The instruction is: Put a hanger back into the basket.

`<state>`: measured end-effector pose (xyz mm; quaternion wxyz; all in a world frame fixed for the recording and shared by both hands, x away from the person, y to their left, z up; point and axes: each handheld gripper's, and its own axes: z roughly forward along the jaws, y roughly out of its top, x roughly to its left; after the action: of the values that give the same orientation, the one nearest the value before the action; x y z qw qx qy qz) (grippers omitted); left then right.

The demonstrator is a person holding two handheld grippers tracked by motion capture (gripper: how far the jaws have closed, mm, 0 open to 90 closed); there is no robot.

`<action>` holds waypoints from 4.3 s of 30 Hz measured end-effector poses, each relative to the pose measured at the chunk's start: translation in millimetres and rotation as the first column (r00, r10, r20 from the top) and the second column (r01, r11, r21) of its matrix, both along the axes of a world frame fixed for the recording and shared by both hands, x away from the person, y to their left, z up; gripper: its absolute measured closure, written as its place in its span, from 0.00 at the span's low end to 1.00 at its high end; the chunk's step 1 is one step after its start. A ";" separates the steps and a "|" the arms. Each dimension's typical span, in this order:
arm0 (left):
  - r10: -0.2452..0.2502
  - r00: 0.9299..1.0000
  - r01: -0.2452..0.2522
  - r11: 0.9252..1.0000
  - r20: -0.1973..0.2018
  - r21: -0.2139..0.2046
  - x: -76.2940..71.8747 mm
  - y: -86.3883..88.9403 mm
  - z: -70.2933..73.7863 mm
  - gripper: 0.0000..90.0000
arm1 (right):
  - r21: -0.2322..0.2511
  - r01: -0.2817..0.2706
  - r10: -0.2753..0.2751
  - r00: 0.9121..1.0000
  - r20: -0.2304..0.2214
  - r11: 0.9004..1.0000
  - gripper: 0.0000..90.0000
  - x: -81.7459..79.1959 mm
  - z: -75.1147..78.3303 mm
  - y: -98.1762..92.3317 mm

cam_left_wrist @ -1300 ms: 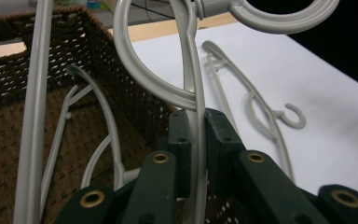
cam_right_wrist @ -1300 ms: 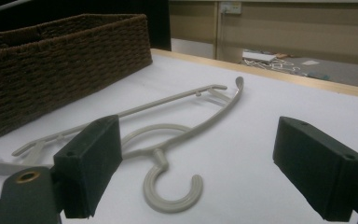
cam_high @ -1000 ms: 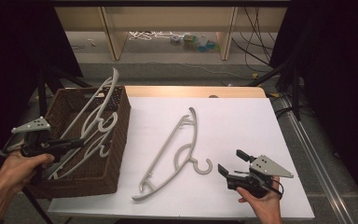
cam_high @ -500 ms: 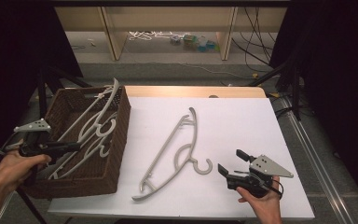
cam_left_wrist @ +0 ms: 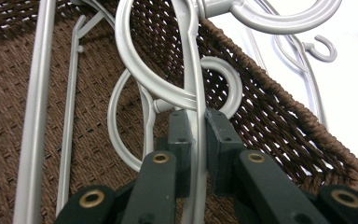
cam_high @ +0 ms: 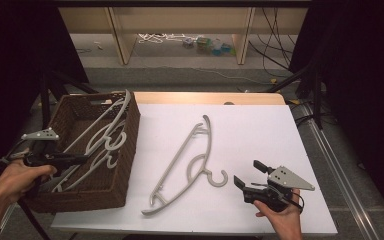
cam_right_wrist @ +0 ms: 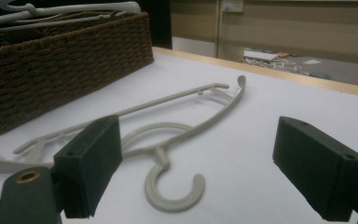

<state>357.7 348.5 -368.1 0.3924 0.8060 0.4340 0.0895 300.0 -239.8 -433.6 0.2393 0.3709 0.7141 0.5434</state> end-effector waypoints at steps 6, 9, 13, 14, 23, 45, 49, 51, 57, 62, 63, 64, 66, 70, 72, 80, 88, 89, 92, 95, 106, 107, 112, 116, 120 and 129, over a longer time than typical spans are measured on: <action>0.018 1.000 -0.019 1.000 -0.005 -0.016 -0.1 -1.3 0.2 0.90 | 0.001 0.000 0.000 1.000 0.000 1.000 0.18 0.1 -0.1 -0.1; 0.005 1.000 -0.005 1.000 -0.014 0.002 0.5 1.6 3.1 0.90 | -0.002 0.001 -0.001 1.000 -0.002 1.000 0.18 0.2 -0.7 0.2; 0.028 1.000 -0.028 0.999 0.000 -0.027 -0.9 1.6 5.3 0.90 | 0.000 0.000 0.000 1.000 -0.003 1.000 0.18 0.3 -0.5 -0.2; 0.011 1.000 -0.011 1.000 -0.001 -0.005 -0.4 4.1 7.2 0.90 | 0.001 -0.004 0.004 1.000 -0.008 1.000 0.18 0.3 -0.8 0.0; 0.015 1.000 -0.015 1.000 -0.004 -0.008 1.0 5.6 11.3 0.90 | 0.007 0.001 -0.001 1.000 -0.004 1.000 0.18 0.5 -0.5 0.2; -0.015 1.000 0.016 0.998 -0.015 0.053 0.8 28.0 6.5 0.90 | 0.002 -0.001 0.001 1.000 -0.010 1.000 0.18 0.6 -0.4 -0.1; -0.009 1.000 0.010 0.998 -0.015 0.066 4.0 28.0 2.2 0.90 | 0.001 -0.005 0.005 1.000 -0.008 1.000 0.18 0.9 -0.8 0.2; -0.014 1.000 0.015 0.998 -0.021 0.066 6.3 25.0 -0.3 0.91 | 0.002 -0.006 0.006 1.000 -0.008 1.000 0.18 0.9 -0.7 0.2; -0.019 0.998 0.025 0.994 -0.053 0.106 8.8 20.1 -9.3 0.90 | 0.003 0.003 -0.003 1.000 -0.002 1.000 0.18 1.1 -1.0 -0.2; -0.029 0.994 0.041 0.993 -0.104 0.113 11.4 16.3 -17.0 0.90 | -0.005 0.003 -0.003 1.000 -0.009 1.000 0.18 0.7 -0.5 -0.3; -0.039 0.992 0.054 0.991 -0.119 0.126 12.6 15.6 -18.2 0.90 | -0.001 0.000 0.000 1.000 -0.012 1.000 0.18 0.6 -0.4 -0.1; -0.046 0.990 0.064 0.988 -0.135 0.138 13.5 15.1 -19.0 0.90 | -0.001 -0.003 0.003 1.000 -0.009 1.000 0.18 0.9 -0.5 -0.3; -0.042 0.988 0.063 0.988 -0.146 0.141 14.5 12.6 -21.6 0.90 | -0.002 0.004 -0.004 1.000 -0.008 1.000 0.18 1.0 -0.7 -0.3; -0.053 0.984 0.080 0.984 -0.172 0.157 17.2 9.5 -27.1 0.90 | 0.005 0.005 -0.005 1.000 0.001 1.000 0.19 1.3 -0.8 -0.3; -0.067 0.981 0.098 0.980 -0.182 0.173 18.2 10.2 -28.4 0.90 | 0.003 0.005 -0.005 1.000 0.000 1.000 0.19 1.2 -0.9 -0.4; 0.011 0.982 0.013 0.993 -0.191 0.121 18.1 15.0 -28.0 0.75 | 0.005 0.007 -0.007 1.000 0.000 1.000 0.19 1.3 -0.9 -0.6; 0.083 0.993 -0.080 0.996 -0.081 0.033 11.3 8.1 -8.8 0.51 | 0.007 0.009 -0.009 1.000 0.001 1.000 0.19 1.7 -0.7 -0.8; 0.091 0.993 -0.089 0.995 -0.071 0.033 10.4 5.5 -6.8 0.49 | 0.006 0.010 -0.010 1.000 0.001 1.000 0.18 1.6 -0.8 -0.8; 0.112 0.994 -0.112 0.994 0.004 0.018 5.9 -4.3 1.5 0.42 | 0.006 0.011 -0.011 1.000 0.002 1.000 0.18 1.4 -0.6 -1.1; 0.101 0.992 -0.100 0.995 0.071 -0.017 -2.7 -19.5 11.4 0.38 | 0.011 0.008 -0.008 1.000 -0.001 1.000 0.18 1.7 -0.8 -1.2; 0.132 0.972 -0.101 0.982 0.192 -0.162 -18.4 -64.9 25.7 0.23 | 0.010 0.005 -0.005 1.000 0.000 1.000 0.18 1.2 -0.2 -1.4; 0.148 0.969 -0.112 0.977 0.198 -0.182 -19.5 -67.3 26.2 0.22 | 0.015 0.004 -0.004 1.000 0.000 1.000 0.18 1.4 -0.7 -1.1; 0.158 0.958 -0.108 0.971 0.240 -0.211 -24.7 -81.2 26.8 0.19 | 0.018 0.003 -0.003 1.000 0.003 1.000 0.18 1.2 -0.3 -0.3; 0.169 0.945 -0.102 0.965 0.279 -0.240 -28.4 -95.9 25.5 0.19 | 0.013 0.004 -0.004 1.000 -0.002 1.000 0.18 1.0 0.4 -1.4; 0.140 0.949 -0.070 0.967 0.283 -0.244 -31.6 -113.8 23.2 0.19 | 0.020 -0.001 0.001 1.000 -0.001 1.000 0.18 1.0 0.1 -1.3; 0.108 0.941 -0.025 0.967 0.321 -0.253 -37.3 -147.3 17.4 0.18 | 0.019 0.002 -0.002 1.000 0.028 1.000 0.18 2.1 -0.2 -1.7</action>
<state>320.4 201.2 -350.7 0.5533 0.7093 0.3965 0.1832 302.1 -241.5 -433.8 0.2464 0.3661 0.7050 0.5551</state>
